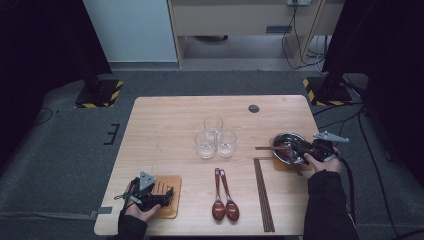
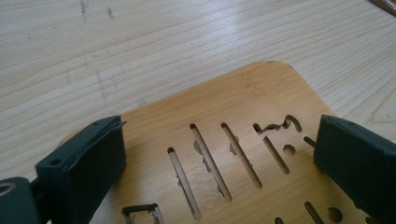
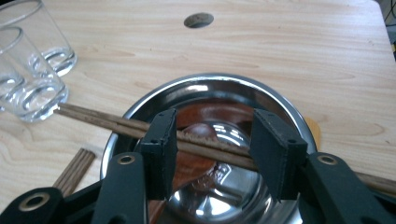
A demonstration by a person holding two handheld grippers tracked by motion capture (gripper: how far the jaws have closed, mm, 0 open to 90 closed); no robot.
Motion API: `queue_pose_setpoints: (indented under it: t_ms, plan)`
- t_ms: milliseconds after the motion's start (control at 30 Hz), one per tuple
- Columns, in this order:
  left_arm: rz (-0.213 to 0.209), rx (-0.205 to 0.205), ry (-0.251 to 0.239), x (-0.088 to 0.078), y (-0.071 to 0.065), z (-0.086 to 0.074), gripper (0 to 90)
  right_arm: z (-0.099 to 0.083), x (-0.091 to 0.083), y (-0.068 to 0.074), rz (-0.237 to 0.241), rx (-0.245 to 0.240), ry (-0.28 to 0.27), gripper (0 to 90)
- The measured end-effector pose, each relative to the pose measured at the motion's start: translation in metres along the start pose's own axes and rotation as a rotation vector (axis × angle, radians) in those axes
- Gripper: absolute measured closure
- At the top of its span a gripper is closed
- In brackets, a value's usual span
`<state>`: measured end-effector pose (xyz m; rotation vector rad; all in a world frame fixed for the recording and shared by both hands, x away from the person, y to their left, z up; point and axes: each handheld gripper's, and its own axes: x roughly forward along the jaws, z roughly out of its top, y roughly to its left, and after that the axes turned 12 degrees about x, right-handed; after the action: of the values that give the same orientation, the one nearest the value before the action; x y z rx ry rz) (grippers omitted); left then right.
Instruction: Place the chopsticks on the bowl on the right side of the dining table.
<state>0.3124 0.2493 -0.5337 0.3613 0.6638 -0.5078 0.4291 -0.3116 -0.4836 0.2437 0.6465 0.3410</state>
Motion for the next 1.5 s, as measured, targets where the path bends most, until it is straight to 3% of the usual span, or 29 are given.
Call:
queue_pose_setpoints:
  t_ms: [800,1067,1500]
  plan:
    - [0.000,0.000,0.000,0.000,0.000,0.000,1.4,-0.002,0.003,-0.002,-0.001,0.023,0.019,45.7]
    - [0.000,0.000,0.000,0.000,0.000,0.000,1.4,0.003,0.006,0.004,0.011,-0.013,-0.007,46.9]
    - [0.000,0.001,0.000,0.000,0.000,0.000,1.4,0.006,0.021,0.003,-0.067,-0.075,0.010,44.6]
